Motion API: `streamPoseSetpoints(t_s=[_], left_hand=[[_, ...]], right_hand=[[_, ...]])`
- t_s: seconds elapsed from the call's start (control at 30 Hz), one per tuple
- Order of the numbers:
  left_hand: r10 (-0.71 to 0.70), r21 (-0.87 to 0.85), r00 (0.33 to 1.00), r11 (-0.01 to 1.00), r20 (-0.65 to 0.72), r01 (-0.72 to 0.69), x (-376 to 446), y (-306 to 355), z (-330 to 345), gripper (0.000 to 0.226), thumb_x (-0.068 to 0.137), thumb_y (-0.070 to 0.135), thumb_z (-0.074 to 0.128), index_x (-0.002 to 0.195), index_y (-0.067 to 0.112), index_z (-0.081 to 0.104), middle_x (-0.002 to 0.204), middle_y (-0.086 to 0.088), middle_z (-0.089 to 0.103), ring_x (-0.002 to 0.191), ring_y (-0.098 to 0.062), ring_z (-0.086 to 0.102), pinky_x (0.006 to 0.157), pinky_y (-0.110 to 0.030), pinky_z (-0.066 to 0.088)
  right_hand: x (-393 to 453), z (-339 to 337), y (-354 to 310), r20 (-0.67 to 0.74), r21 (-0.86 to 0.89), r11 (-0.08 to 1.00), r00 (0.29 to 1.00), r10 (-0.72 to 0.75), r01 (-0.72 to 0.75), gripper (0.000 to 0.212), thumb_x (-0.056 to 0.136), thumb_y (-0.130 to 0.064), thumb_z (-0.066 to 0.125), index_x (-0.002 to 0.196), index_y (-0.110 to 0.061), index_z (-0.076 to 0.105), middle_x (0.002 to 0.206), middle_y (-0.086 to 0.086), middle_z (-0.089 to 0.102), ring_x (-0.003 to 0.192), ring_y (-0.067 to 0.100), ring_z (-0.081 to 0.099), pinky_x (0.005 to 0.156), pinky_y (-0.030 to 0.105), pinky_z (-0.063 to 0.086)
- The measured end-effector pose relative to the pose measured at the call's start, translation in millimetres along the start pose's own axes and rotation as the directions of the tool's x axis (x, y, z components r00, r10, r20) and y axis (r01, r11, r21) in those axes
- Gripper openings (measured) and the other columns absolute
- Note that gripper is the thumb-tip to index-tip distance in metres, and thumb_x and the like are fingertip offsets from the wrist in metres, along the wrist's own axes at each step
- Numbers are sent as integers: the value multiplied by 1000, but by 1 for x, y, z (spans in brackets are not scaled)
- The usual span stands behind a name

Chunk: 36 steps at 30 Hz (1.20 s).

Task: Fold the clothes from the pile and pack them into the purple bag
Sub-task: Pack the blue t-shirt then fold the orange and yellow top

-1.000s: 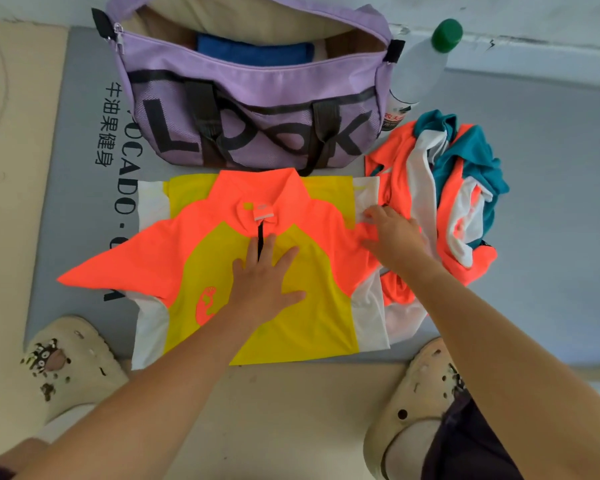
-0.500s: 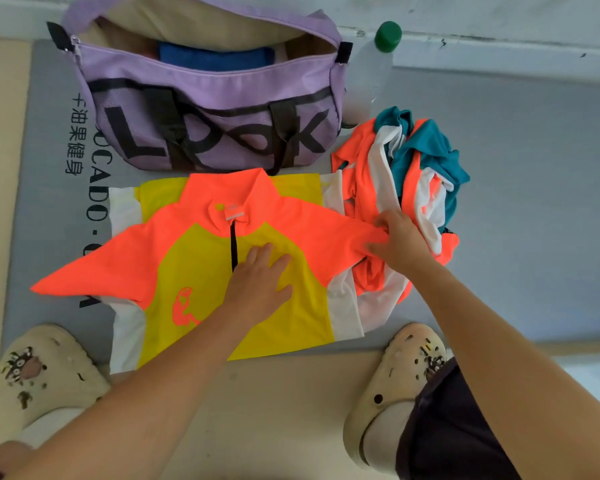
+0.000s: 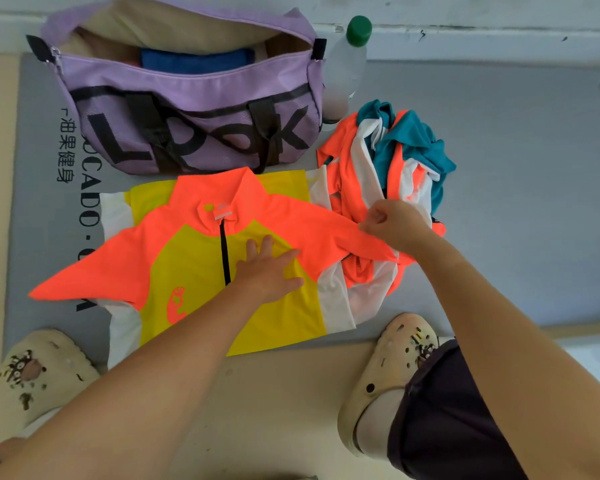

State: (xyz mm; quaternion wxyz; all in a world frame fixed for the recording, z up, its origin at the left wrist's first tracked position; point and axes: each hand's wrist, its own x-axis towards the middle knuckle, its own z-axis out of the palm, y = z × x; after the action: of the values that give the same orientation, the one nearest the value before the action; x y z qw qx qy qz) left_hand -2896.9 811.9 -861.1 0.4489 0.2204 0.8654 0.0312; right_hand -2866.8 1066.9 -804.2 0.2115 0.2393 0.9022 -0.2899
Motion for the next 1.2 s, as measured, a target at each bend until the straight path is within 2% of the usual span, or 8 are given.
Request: streamPoseSetpoints(t_s=[0.1,0.23,0.33,0.47,0.73,0.93,1.07,1.2], left_hand=[[-8,-36,1000,999,-8,8,-2,0,2,81,87,64,52,151,52,4,163,1,-3,148,-36,-5,113,-53,29],[14,-85,999,996,-49,-18,-6,-8,6,92,86,60,57,155,37,1,163,2,2,149,-32,-2,116,-47,26],[22,-76,998,997,-57,-26,-6,-11,7,84,86,57,58,154,32,15,163,1,4,148,-31,-2,116,-46,27],[21,-24,999,999,-30,-22,-6,-8,9,74,86,58,56,150,35,26,162,-1,0,148,-32,-6,115,-47,27],[5,-3,999,1000,37,-5,-6,-6,2,74,88,59,53,151,46,19,162,1,-9,149,-32,-12,116,-47,27],[3,0,999,1000,48,-3,-7,-5,0,74,87,58,54,151,46,18,163,0,-10,149,-32,-13,116,-48,25],[4,-10,999,1000,54,-4,-7,-6,1,75,86,57,55,151,47,18,163,1,-11,149,-32,-14,116,-48,25],[7,-21,999,1000,52,-6,-4,-6,0,74,86,55,56,150,48,21,163,2,-9,149,-32,-13,116,-49,25]], right_hand=[[-9,27,5,15,-95,995,999,38,-37,32,82,-37,71,97,-12,58,86,1,56,83,22,55,71,35,45],[-18,43,26,54,-305,946,990,133,-111,22,86,-37,63,85,-15,60,77,3,55,81,28,60,64,34,46],[-14,34,33,24,-67,993,994,104,-102,22,86,-25,67,79,-4,65,77,13,61,74,24,53,63,32,38],[-9,9,22,-209,246,969,974,87,-34,16,88,-16,66,100,-9,74,84,3,70,77,19,60,77,29,47],[3,-2,-1,-440,195,976,898,-6,102,15,85,-20,70,96,-11,74,97,2,65,89,11,54,72,9,31],[8,1,-18,-147,418,907,989,19,45,17,78,-14,64,82,2,65,83,20,64,70,7,52,64,22,43],[14,3,-19,-50,494,868,996,74,-40,23,80,-17,65,69,0,55,59,5,56,56,9,50,53,19,41],[18,6,-7,-148,207,978,989,9,22,35,90,-25,62,67,-10,40,62,3,36,56,15,34,50,22,28]])
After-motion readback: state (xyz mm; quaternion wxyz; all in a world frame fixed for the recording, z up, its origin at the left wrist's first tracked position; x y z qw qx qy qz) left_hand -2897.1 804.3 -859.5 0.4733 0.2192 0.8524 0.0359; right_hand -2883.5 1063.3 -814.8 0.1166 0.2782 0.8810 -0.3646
